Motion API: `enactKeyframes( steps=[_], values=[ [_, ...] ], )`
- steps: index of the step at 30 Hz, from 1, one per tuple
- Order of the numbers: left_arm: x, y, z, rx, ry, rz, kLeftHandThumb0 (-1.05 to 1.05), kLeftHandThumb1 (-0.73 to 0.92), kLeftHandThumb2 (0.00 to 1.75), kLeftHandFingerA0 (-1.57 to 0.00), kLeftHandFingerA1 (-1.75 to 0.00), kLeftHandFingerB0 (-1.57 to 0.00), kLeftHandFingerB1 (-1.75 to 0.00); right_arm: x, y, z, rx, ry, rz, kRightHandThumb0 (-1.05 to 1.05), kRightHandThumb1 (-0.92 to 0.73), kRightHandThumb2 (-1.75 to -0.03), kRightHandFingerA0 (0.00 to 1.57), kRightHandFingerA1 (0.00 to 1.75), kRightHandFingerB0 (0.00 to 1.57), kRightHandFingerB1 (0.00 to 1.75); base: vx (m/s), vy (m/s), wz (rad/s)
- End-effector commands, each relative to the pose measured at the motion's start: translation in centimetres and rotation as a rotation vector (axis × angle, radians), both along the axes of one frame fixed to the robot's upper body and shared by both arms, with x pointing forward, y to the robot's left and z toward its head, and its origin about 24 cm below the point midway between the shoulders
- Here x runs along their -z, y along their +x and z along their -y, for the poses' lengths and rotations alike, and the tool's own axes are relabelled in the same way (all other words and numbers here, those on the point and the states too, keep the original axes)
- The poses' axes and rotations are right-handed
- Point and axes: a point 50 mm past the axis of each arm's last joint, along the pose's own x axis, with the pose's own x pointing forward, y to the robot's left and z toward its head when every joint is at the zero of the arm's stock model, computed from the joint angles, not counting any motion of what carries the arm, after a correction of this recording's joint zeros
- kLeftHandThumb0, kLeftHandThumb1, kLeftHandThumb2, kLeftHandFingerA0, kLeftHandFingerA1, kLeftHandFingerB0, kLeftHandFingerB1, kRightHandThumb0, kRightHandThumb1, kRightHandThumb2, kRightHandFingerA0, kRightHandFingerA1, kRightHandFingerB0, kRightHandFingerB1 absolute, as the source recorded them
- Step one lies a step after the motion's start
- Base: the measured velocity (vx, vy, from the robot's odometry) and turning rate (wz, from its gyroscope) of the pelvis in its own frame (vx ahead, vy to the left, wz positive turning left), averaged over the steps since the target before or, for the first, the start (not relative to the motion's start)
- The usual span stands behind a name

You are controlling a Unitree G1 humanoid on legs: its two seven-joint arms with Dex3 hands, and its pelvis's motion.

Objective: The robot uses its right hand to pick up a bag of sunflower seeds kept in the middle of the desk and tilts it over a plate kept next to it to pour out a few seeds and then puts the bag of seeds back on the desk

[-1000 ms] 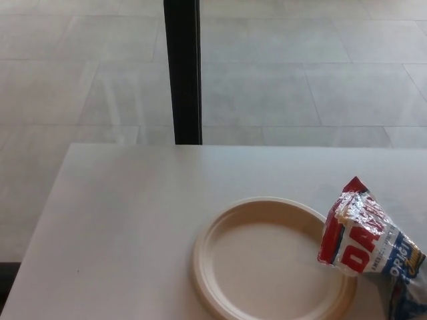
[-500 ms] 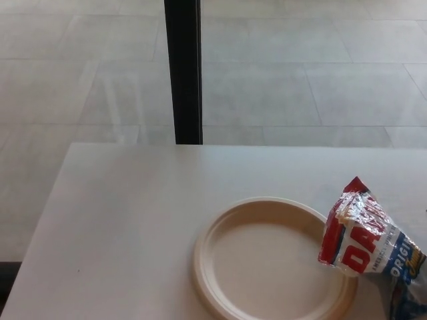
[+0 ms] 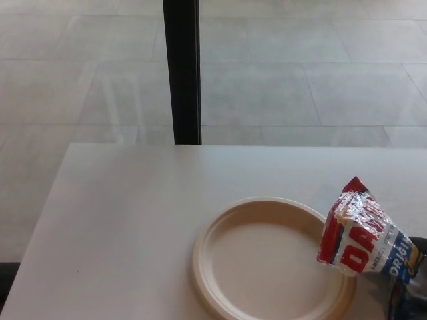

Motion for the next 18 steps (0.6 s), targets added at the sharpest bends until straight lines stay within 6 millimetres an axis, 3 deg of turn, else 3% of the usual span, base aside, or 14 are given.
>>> enactKeyframes(
  steps=[1, 6, 7, 12, 13, 14, 15, 16, 17, 18],
  values=[
    [-0.4, -0.2, -0.5, 0.01, 0.033, 0.003, -0.75, 0.7, 0.61, -0.4, -0.63, -0.35, -0.39, 0.7, -0.1, 0.0, 0.022, -0.072, -0.033, -0.96, -0.56, -0.97, 0.0, 0.09, 0.06, 0.2, 0.0, 0.0, 0.0],
    [-0.4, -0.2, -0.4, 0.019, 0.035, 0.003, -0.8, 0.71, 0.62, -0.39, -0.62, -0.33, -0.38, 1.5, -0.3, -1.3, 0.052, -0.063, -0.064, -0.93, -0.54, -0.94, 0.0, 0.12, 0.08, 0.2, 0.0, 0.0, 0.0],
    [-0.3, -0.2, -0.4, 0.019, 0.035, 0.003, -0.81, 0.72, 0.62, -0.4, -0.6, -0.34, -0.37, 1.6, -0.2, -1.6, 0.055, -0.062, -0.053, -0.88, -0.5, -0.92, 0.0, 0.19, 0.02, 0.21, 0.0, 0.0, 0.0],
    [-0.2, -0.2, -0.2, 0.024, 0.032, 0.015, -0.86, 0.74, 0.62, -0.39, -0.6, -0.35, -0.37, 1.6, 0.1, -2.7, 0.077, -0.075, -0.006, -0.93, -0.54, -0.93, 0.0, 0.18, 0.02, 0.19, 0.0, 0.0, 0.0],
    [-0.2, -0.3, -0.2, 0.017, 0.027, 0.014, -0.86, 0.74, 0.63, -0.39, -0.58, -0.38, -0.37, 1.7, 0.2, -3.0, 0.095, -0.066, 0.0, -0.82, -0.58, -0.58, 0.0, 0.27, 0.03, 0.33, 0.0, 0.0, 0.0],
    [-0.1, -0.3, -0.2, 0.005, 0.021, 0.012, -0.86, 0.74, 0.63, -0.39, -0.58, -0.38, -0.37, 1.9, 0.3, -3.5, 0.122, -0.051, 0.01, -0.82, -0.58, -0.58, 0.0, 0.27, 0.03, 0.33, 0.0, 0.0, 0.0],
    [-0.1, -0.3, -0.1, 0.012, 0.021, 0.016, -0.86, 0.75, 0.63, -0.38, -0.58, -0.37, -0.38, 1.9, 0.3, -3.6, 0.137, -0.047, 0.018, -0.83, -0.48, -0.89, 0.0, 0.29, 0.0, 0.28, 0.0, 0.0, 0.0],
    [-0.1, -0.4, -0.1, 0.011, 0.019, 0.017, -0.91, 0.62, 0.77, -0.37, -0.6, -0.35, -0.42, 2.0, 0.3, -3.6, 0.156, -0.041, 0.02, -0.79, -0.46, -0.88, 0.0, 0.35, 0.0, 0.3, 0.0, 0.0, 0.0],
    [-0.1, -0.4, -0.1, 0.006, 0.019, 0.015, -0.85, 0.75, 0.63, -0.4, -0.57, -0.4, -0.38, 2.3, 0.3, -3.8, 0.188, -0.026, 0.023, -0.79, -0.47, -0.87, 0.0, 0.34, 0.01, 0.29, 0.0, 0.0, 0.0],
    [-0.1, -0.5, -0.1, 0.004, 0.021, 0.01, -0.85, 0.75, 0.63, -0.4, -0.57, -0.4, -0.38, 2.4, 0.3, -3.8, 0.197, -0.019, 0.025, -0.79, -0.47, -0.87, 0.0, 0.34, 0.01, 0.29, 0.0, 0.0, 0.0]
  ],
)
